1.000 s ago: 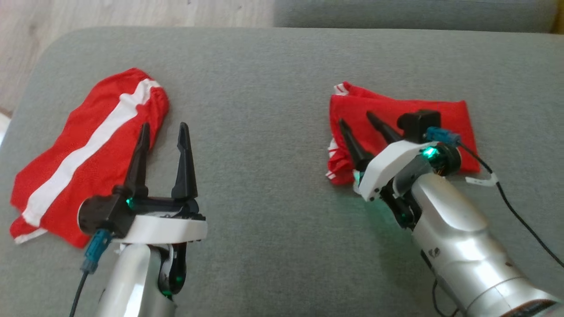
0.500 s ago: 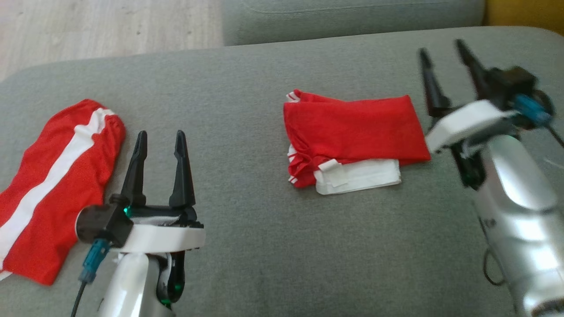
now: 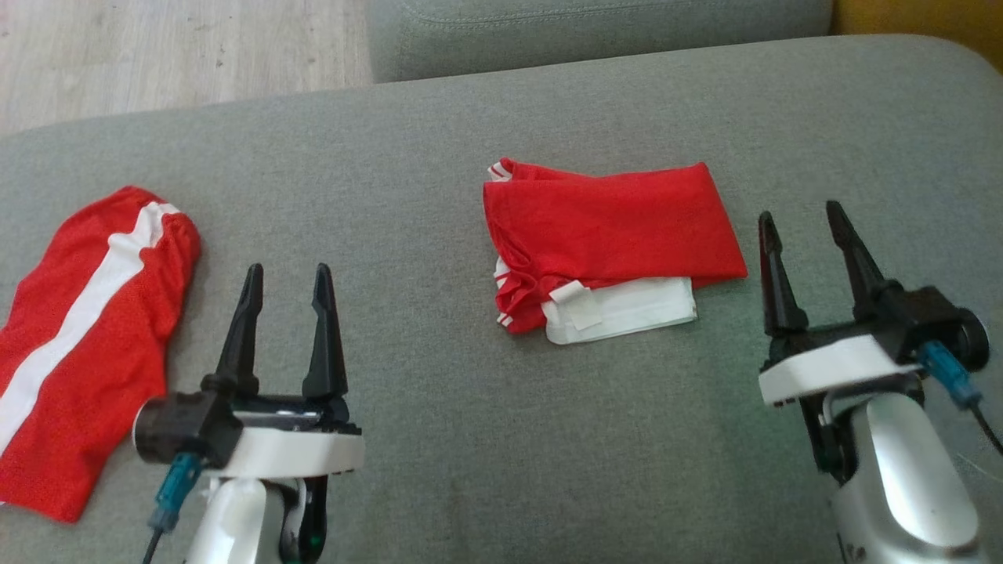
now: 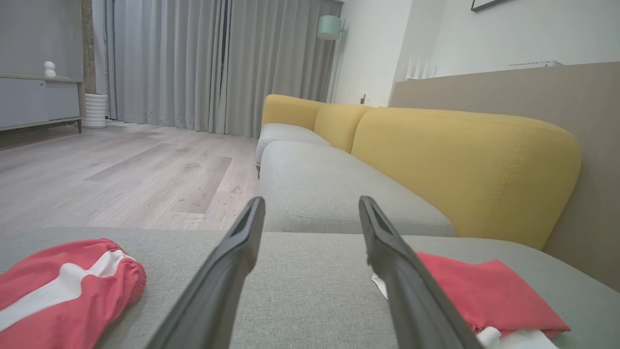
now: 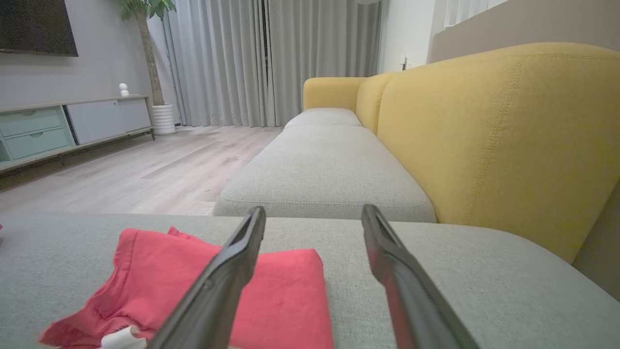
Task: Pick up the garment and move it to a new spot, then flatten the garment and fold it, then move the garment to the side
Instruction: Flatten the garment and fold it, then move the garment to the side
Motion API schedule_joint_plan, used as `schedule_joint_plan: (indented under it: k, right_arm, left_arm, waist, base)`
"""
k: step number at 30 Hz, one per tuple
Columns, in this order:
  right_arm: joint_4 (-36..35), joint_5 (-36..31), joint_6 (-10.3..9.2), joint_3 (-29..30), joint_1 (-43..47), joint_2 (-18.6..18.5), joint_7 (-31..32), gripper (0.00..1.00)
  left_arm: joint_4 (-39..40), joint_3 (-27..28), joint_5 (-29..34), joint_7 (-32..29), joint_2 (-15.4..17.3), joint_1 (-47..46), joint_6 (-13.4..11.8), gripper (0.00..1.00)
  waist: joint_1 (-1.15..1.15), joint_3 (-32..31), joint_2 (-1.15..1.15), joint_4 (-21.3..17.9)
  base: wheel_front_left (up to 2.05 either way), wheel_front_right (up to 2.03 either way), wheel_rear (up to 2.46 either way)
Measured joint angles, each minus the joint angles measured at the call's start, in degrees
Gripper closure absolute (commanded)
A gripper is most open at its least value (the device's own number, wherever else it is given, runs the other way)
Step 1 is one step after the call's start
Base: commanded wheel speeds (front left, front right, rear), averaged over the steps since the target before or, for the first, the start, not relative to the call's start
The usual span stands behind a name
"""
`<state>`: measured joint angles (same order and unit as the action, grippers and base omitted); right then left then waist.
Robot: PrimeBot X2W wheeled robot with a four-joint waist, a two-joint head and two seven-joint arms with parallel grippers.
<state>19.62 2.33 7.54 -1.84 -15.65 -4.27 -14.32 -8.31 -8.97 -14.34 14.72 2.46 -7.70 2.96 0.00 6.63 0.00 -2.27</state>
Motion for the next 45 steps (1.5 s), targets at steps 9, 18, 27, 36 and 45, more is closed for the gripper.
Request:
schedule_joint_plan:
  k: [9, 18, 27, 36, 45]
  right_arm:
    - [-1.37, -1.27, 0.0, 1.9, 1.14, 0.85, -0.04, 0.0]
    - [-0.53, 0.41, 0.0, 3.15, 0.02, 1.04, 1.07, 0.0]
    - [12.84, 9.85, 0.0, 7.22, -10.23, 1.08, 9.51, 0.0]
    - [25.17, 12.47, 0.0, 5.97, -17.05, 0.98, 12.43, 0.0]
    - [28.78, 6.39, 0.0, 2.1, -20.56, -0.4, 11.11, 1.0]
  left_arm:
    - [-0.3, -0.1, 0.79, 0.0, 0.01, 0.05, 0.08, 0.0]
    - [-0.44, -0.67, 1.0, 0.0, 0.01, -0.4, 0.58, 0.0]
    - [-0.59, -2.42, 1.3, 0.0, 0.0, -4.26, 0.93, 0.0]
    - [-0.98, -2.94, 1.3, 0.0, 0.0, -6.5, 1.11, 0.0]
    - [-1.11, -2.92, 1.29, 0.0, -0.01, -6.5, 0.99, 0.0]
  waist:
    - [0.0, 0.46, 0.0, 1.02]
    - [0.0, 2.84, 0.0, 2.12]
    - [0.01, 8.23, 0.0, 4.19]
    - [0.02, 11.29, 0.0, 6.75]
    - [0.01, 11.38, 0.0, 5.85]
  base:
    - [0.0, 0.0, 0.0]
    - [0.0, 0.0, 0.0]
    - [0.0, 0.0, 0.0]
    - [0.0, 0.0, 0.0]
    - [0.0, 0.0, 0.0]
